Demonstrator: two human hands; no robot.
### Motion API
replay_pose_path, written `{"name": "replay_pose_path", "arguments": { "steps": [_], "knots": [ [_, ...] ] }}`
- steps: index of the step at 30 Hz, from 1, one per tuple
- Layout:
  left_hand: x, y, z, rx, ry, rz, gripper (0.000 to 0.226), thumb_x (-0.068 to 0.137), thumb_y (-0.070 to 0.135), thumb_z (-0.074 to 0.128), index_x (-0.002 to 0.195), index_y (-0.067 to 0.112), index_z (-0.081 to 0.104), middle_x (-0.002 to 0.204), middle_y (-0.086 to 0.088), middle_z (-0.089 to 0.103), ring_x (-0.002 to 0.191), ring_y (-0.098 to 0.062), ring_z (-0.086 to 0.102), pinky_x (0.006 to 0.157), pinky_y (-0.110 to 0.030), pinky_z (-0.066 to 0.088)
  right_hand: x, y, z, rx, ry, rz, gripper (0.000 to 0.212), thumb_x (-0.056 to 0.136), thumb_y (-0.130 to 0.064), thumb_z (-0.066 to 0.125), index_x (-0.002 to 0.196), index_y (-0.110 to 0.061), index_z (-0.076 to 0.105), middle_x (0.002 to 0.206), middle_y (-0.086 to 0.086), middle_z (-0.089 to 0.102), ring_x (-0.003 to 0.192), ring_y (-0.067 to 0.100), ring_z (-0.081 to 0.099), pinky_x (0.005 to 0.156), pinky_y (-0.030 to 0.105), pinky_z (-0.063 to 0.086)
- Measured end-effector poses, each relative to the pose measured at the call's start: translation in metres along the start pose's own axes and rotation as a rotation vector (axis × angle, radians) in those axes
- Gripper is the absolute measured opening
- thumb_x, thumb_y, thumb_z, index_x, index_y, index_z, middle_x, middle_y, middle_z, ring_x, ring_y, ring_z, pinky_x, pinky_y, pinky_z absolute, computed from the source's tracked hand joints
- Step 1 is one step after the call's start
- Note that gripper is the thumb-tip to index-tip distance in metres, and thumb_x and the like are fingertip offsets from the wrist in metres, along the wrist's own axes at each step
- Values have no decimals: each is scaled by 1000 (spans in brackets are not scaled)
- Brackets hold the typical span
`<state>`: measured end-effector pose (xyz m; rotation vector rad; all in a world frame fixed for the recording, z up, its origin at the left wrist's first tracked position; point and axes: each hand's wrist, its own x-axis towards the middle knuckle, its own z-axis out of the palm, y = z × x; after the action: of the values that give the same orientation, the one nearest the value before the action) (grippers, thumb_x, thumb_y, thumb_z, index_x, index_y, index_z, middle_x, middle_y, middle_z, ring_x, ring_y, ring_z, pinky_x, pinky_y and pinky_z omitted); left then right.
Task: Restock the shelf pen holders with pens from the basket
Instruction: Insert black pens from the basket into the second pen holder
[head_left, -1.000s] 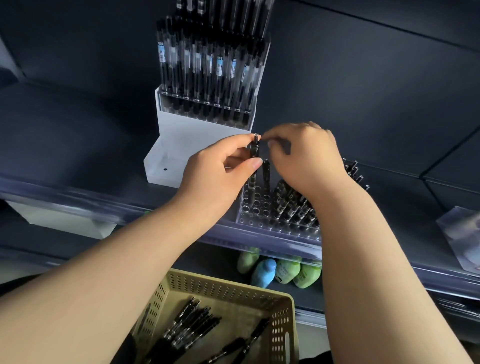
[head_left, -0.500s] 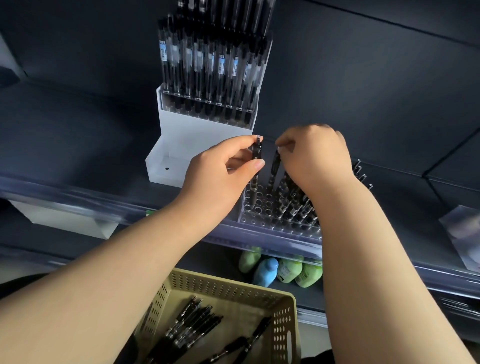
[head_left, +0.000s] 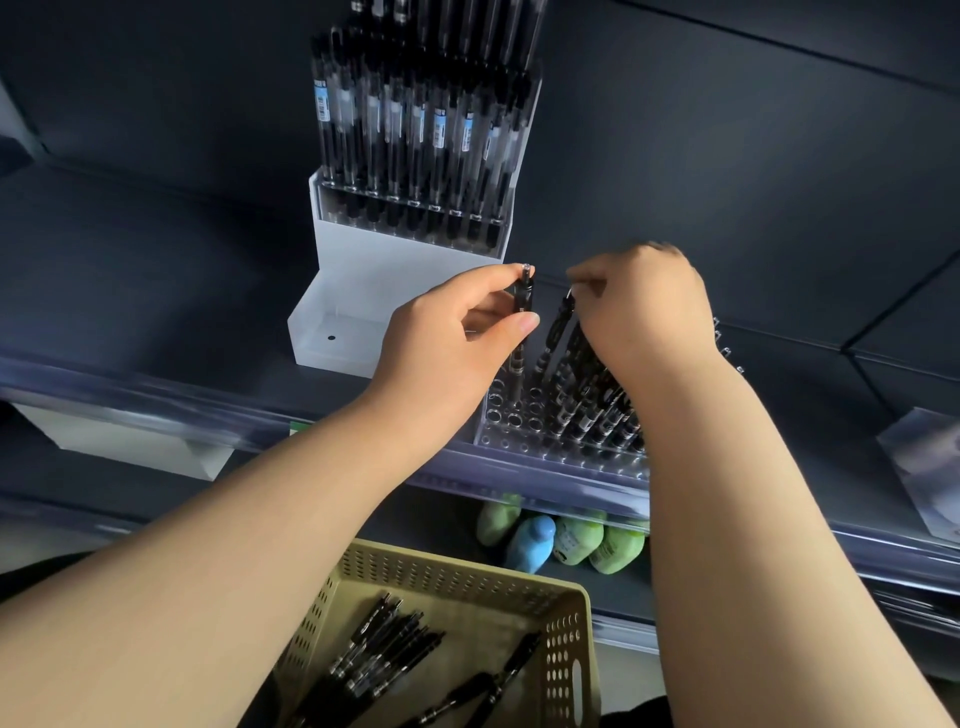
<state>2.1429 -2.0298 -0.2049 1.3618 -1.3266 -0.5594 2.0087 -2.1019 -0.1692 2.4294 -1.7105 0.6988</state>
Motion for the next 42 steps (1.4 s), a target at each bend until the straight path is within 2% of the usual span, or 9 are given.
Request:
{"name": "replay_pose_path", "arguments": {
  "steps": [6,8,11,13,17,23,28,35,42],
  "knots": [
    [16,2,16,-8,-34,44,33,82,15,71,114,21,65,85,20,63,78,12,59,75,1,41,-5,-2,-3,21,36,-41,25,87,-14,53,101,-21,73,97,9,67,100,33,54,81,37,46],
    [20,1,23,0,-51,62,28,80,11,72,107,15,68,82,16,64,77,10,59,75,-1,43,-7,0,-4,18,35,-47,21,84,-11,53,87,-16,72,82,9,60,91,34,52,70,33,41],
    [23,0,32,48,-63,106,25,79,11,73,103,12,69,82,12,65,74,5,60,76,-4,45,-10,5,-6,3,24,-32,16,80,-8,53,67,-17,56,70,5,46,78,29,44,64,31,32],
    [24,-1,35,49,-56,114,24,79,12,73,103,11,69,87,6,68,76,-1,62,77,-6,47,-10,11,-6,3,30,-16,14,80,-12,54,75,-13,67,74,8,58,80,31,49,66,32,41],
    [25,-1,37,15,-33,94,22,80,12,72,102,11,68,86,8,66,78,7,59,75,-1,43,-11,18,-8,61,65,4,19,85,-17,59,96,-21,74,92,6,70,94,30,59,81,37,49],
    [23,-2,40,28,-33,86,22,80,16,72,102,13,68,83,12,63,77,10,57,73,1,41,-11,21,-8,80,42,38,19,85,-18,59,96,-23,74,94,4,71,96,27,60,83,37,49],
    [19,-6,43,81,-67,108,24,80,16,73,103,11,67,85,10,63,75,5,57,74,0,42,-14,20,-11,102,26,61,22,84,-16,57,96,-23,74,93,4,70,96,26,60,84,36,49],
    [20,-22,47,179,-99,-25,21,82,18,71,103,15,65,83,12,61,71,3,55,65,2,39,-17,22,-13,128,24,89,19,86,-16,59,96,-23,74,96,2,71,98,24,60,85,37,49],
    [19,-26,51,221,-130,-50,20,82,20,72,100,14,66,80,10,61,73,-4,56,63,-1,39,-19,23,-18,119,25,80,19,86,-14,59,96,-21,74,95,3,71,99,26,59,87,37,48]
  ]
}}
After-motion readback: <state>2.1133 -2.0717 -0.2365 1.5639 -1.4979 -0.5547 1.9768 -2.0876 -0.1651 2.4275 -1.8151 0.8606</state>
